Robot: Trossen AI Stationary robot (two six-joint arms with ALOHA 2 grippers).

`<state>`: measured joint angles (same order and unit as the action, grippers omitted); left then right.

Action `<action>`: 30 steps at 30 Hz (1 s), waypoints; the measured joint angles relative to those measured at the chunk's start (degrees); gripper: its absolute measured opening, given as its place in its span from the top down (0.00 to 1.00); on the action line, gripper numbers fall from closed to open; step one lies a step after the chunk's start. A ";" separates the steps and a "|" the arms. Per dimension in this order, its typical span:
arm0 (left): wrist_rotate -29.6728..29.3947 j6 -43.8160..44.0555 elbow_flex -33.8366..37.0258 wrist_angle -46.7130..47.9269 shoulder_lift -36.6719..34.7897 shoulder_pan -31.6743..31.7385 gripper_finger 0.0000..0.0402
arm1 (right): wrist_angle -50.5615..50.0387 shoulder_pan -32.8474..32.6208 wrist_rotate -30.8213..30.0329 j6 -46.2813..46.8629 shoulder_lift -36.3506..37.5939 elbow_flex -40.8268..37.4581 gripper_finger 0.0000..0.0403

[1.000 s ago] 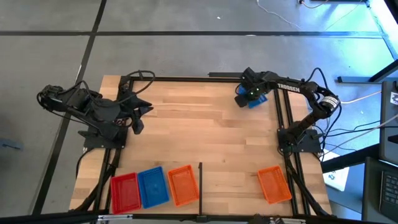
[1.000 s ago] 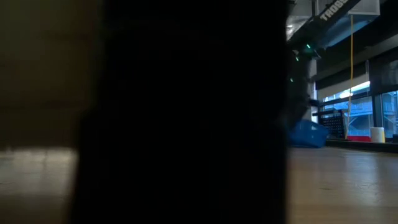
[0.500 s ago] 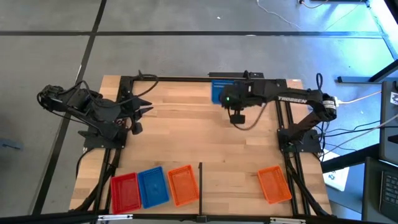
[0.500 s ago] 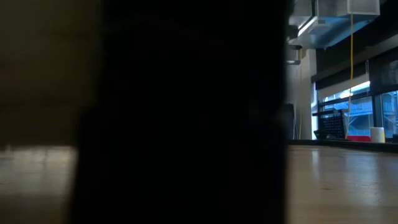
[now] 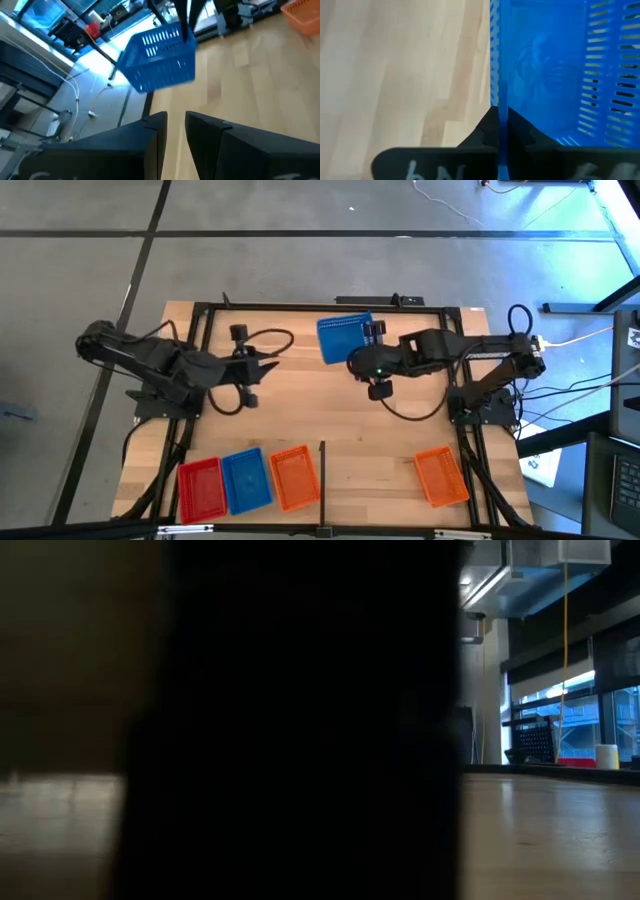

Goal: Stack baskets on shelf by color
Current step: Stack the blue bin on top of the blue bin on the shelf

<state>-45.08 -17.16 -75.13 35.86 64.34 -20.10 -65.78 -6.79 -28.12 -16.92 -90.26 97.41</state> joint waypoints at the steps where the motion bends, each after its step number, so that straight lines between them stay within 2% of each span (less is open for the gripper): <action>1: -0.57 -0.52 0.03 -1.72 0.59 0.14 0.84 | -0.08 -0.45 -0.15 0.50 -0.01 -0.20 1.00; 6: -7.75 -6.80 0.03 -13.62 4.61 1.57 0.82 | -0.16 -2.21 -0.35 1.48 -0.35 -0.62 1.00; 10: -7.72 -12.96 0.00 -17.49 5.77 1.40 0.82 | -0.53 -2.98 -0.34 1.74 -0.61 -0.69 1.00; 14: -7.97 -7.73 0.00 -17.63 5.78 1.59 0.84 | -0.50 -2.95 -0.33 3.03 -0.85 -0.71 1.00; 21: -5.36 -5.42 0.00 -17.77 5.80 2.20 0.99 | -0.50 -2.95 -0.35 3.06 -0.83 -0.71 1.00; 24: -5.45 -3.73 0.00 -17.97 5.78 2.14 0.97 | -0.52 -2.95 -0.35 3.04 -0.83 -0.71 1.00; 30: -5.58 1.44 0.00 -18.20 6.20 3.52 0.86 | -0.50 -2.95 -0.33 2.95 -0.83 -0.71 1.00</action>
<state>-50.66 -15.72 -75.13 17.67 70.55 -16.58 -66.28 -9.74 -28.45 -13.98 -91.09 96.71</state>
